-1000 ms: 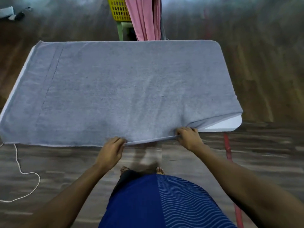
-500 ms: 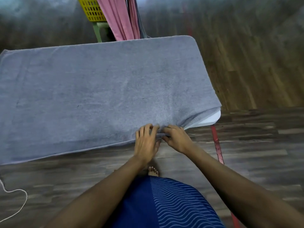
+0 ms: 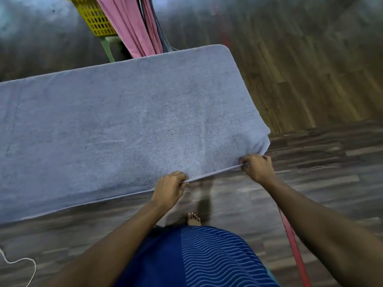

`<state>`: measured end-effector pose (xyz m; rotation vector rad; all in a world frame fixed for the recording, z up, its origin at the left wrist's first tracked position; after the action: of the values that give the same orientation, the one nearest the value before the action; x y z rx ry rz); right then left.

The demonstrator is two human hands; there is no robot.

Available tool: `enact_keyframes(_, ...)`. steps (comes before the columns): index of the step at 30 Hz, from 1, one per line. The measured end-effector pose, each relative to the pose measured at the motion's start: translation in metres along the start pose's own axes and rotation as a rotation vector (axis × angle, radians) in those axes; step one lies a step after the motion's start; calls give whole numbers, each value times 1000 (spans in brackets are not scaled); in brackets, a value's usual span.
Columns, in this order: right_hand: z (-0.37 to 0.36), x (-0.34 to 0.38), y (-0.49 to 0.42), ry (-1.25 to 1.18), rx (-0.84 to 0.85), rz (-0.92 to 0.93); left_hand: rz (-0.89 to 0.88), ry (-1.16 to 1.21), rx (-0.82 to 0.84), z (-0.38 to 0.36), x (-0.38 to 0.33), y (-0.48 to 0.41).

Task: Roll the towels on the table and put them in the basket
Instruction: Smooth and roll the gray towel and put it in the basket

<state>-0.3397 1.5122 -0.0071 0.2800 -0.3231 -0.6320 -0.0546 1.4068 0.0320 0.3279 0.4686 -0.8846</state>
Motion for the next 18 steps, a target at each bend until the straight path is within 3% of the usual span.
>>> enact_keyframes(8, -9, -33, 29, -95, -43, -144, 9, -6, 75, -15, -6, -3)
enact_keyframes(13, -15, -21, 32, -15, 39, -272, -8, 129, 236, -27, -1, -4)
enact_keyframes(18, -12, 25, 25, -178, 43, -224, 73, 113, 174, -9, 17, -2)
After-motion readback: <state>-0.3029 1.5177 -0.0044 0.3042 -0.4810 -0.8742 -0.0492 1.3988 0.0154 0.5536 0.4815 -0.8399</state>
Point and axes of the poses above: each hand's wrist, its own y-axis away from the middle knuckle, its own z-axis out of the back of the hand, x = y × z, the point moved 5 cm from there along -y, towards the middle knuckle, and after that the axes turned 6 degrees about -z, right-handed, at the moved point
